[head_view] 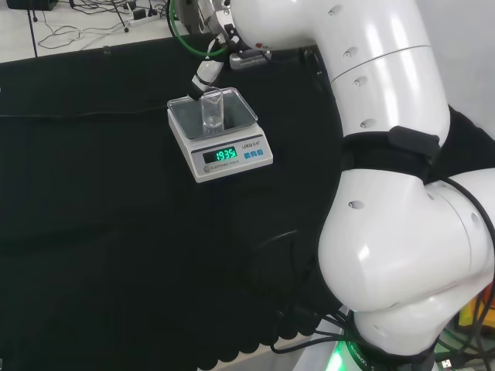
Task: Put the beaker on the electronic balance.
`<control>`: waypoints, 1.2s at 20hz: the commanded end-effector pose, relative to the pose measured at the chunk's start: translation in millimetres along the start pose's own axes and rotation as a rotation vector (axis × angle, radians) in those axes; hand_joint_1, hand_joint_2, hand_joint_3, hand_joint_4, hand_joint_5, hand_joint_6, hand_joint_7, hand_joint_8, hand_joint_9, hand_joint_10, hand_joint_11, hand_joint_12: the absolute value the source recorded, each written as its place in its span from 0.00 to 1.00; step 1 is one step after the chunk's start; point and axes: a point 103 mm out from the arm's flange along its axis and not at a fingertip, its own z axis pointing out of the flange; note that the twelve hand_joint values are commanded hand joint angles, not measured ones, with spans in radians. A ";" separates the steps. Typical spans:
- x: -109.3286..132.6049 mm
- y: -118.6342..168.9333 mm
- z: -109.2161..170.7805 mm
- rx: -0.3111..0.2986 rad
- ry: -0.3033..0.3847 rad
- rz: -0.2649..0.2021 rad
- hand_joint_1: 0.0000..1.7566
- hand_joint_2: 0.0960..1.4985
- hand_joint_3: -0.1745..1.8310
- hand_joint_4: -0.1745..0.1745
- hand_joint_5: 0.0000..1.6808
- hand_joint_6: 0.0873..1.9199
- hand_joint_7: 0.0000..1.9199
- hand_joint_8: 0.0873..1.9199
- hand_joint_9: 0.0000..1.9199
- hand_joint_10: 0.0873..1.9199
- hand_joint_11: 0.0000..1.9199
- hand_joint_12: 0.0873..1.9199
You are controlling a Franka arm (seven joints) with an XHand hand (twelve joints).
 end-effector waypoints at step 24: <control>-185.0 -289.9 82.9 -0.484 0.082 0.222 0.35 0.61 0.11 0.42 0.37 0.03 0.26 0.32 0.33 0.36 0.14 0.72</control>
